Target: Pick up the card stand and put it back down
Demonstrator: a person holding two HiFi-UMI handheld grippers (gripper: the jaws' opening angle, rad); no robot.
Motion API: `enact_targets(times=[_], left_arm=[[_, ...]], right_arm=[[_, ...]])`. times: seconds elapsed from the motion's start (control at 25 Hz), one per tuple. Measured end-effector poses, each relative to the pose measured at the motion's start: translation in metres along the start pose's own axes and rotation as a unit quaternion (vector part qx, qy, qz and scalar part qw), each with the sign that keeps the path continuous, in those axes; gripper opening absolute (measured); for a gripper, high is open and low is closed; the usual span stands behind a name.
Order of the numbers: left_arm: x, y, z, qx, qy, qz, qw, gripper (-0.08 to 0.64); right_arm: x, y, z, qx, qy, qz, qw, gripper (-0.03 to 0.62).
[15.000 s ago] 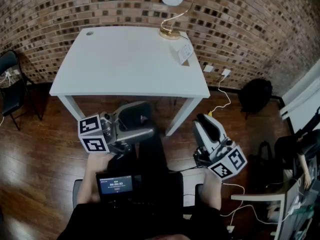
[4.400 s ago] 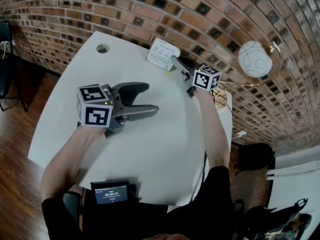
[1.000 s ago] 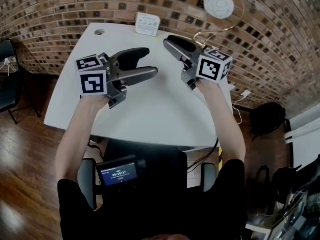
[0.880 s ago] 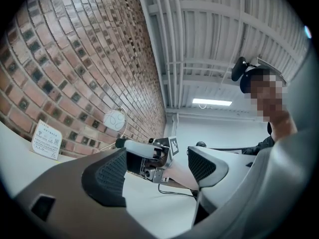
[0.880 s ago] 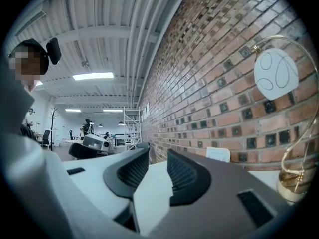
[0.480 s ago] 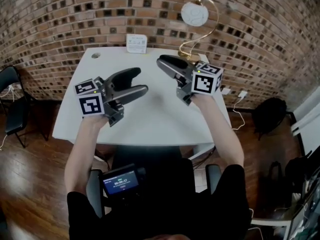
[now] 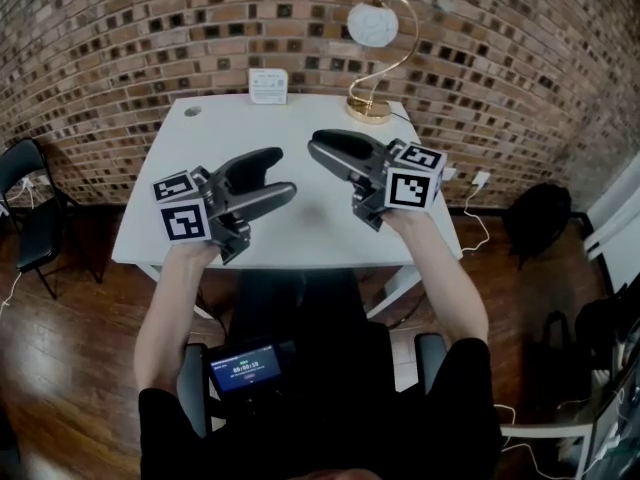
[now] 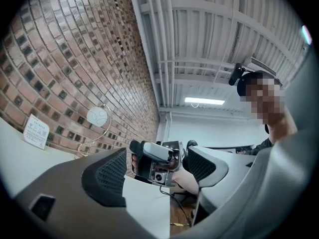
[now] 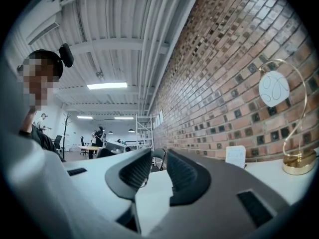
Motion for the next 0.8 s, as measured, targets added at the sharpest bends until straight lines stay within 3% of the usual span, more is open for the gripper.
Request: enact_targets(times=[0.48,0.8], left_arm=[[-0.022,-0.08,0.001,-0.023,0.013,-0.005,0.9996,0.385],[-0.026,-0.106,0.002,-0.027,0.005,0.011,0.9996,0.385]], right_arm=[[-0.016,0.084,0.03,0.032,-0.014,-0.001,0.999,0.077],[-0.012,0.124,0.048,0.045,-0.03,0.013,0.998,0.046]])
Point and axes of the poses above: the fingertips, and each gripper's own axes: z backward along the fingers, y to its left, x out of its top, the point moved 1 cm from there along z, backward along the fingers, and after that the axes turned 1 degree about z, right-handed, at the moved point
